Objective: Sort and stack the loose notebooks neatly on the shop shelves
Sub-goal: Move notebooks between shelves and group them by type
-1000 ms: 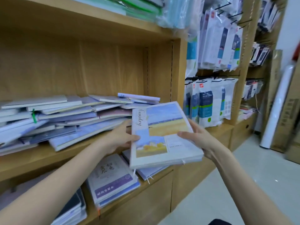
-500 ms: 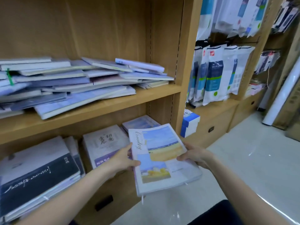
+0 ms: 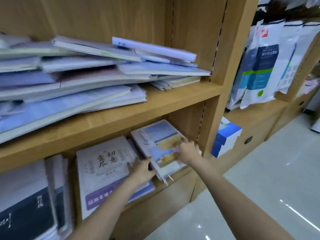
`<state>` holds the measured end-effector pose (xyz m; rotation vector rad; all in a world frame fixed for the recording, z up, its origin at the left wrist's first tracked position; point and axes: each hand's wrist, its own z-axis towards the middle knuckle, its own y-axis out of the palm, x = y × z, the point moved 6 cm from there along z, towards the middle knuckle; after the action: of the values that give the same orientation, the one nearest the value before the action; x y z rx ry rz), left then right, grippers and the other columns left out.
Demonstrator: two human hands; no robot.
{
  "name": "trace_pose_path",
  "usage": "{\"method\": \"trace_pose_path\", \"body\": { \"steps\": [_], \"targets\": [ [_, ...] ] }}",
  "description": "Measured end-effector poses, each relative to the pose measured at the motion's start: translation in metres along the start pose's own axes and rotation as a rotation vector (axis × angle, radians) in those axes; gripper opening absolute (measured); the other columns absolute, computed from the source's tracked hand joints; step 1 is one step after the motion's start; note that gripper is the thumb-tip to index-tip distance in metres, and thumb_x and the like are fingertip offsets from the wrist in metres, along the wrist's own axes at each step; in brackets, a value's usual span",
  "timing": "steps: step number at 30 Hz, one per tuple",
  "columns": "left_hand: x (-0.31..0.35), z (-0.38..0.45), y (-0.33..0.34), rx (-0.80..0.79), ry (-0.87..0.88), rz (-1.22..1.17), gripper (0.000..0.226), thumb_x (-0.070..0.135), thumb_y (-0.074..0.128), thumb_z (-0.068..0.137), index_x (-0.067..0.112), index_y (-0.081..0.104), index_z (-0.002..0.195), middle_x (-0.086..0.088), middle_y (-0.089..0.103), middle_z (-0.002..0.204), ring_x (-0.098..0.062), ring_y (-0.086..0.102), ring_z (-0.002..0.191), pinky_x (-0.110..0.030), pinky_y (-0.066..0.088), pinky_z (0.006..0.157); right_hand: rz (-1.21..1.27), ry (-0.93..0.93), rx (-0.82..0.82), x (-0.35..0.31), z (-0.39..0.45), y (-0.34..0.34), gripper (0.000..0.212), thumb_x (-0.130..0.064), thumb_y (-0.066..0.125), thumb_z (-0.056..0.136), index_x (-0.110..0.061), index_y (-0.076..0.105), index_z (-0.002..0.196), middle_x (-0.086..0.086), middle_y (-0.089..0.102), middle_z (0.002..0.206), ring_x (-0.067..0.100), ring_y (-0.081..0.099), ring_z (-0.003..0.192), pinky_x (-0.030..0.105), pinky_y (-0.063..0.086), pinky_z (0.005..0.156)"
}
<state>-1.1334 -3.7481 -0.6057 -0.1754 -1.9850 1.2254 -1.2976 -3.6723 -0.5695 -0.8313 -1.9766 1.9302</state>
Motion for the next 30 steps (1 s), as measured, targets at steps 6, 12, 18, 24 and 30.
{"method": "trace_pose_path", "body": {
  "steps": [6,12,18,24,30],
  "targets": [
    [0.003,-0.012,-0.007,-0.03,0.073,0.071,0.062,0.023,0.048,0.096,0.021,0.016,0.149,-0.01,0.017,0.155,-0.021,0.01,0.144,-0.037,0.009,0.117,0.039,-0.049,-0.023,0.008,-0.003,0.016,0.046,-0.031,0.044,0.096,-0.018,0.036,0.14,0.01,0.031,0.146,0.032,0.029,0.133,0.043,0.026,0.106],
    [0.04,-0.1,-0.06,0.522,0.634,0.37,0.066,-0.001,0.069,0.067,0.016,0.048,0.127,-0.004,0.053,0.129,-0.02,0.049,0.112,-0.041,0.028,0.106,0.576,-0.141,0.491,-0.004,-0.073,-0.068,0.057,-0.019,0.054,0.094,-0.008,0.03,0.143,0.009,0.037,0.144,0.024,0.037,0.131,0.032,0.03,0.107],
    [0.086,-0.184,-0.138,0.82,0.971,0.505,0.043,0.003,0.047,0.08,0.011,0.047,0.122,-0.011,0.048,0.129,-0.027,0.047,0.111,-0.039,0.035,0.096,0.402,-0.551,0.916,-0.056,-0.156,-0.165,0.046,-0.021,0.045,0.091,-0.004,0.042,0.133,0.013,0.049,0.129,0.02,0.043,0.12,0.035,0.041,0.1],
    [0.109,-0.228,-0.232,1.036,0.87,0.657,0.042,0.005,0.046,0.077,0.011,0.055,0.117,-0.011,0.056,0.126,-0.028,0.049,0.111,-0.038,0.033,0.092,0.428,-0.602,0.766,-0.115,-0.136,-0.236,0.041,-0.021,0.058,0.092,-0.004,0.048,0.128,0.011,0.048,0.129,0.016,0.042,0.121,0.017,0.029,0.098],
    [0.072,-0.224,-0.292,1.114,0.37,0.822,0.033,0.011,0.055,0.072,0.008,0.064,0.104,-0.014,0.062,0.114,-0.033,0.055,0.106,-0.048,0.03,0.095,0.091,-0.779,0.634,-0.201,-0.106,-0.266,0.042,-0.024,0.056,0.092,0.001,0.05,0.126,0.021,0.055,0.123,0.035,0.048,0.117,0.034,0.031,0.096]
  ]
}}
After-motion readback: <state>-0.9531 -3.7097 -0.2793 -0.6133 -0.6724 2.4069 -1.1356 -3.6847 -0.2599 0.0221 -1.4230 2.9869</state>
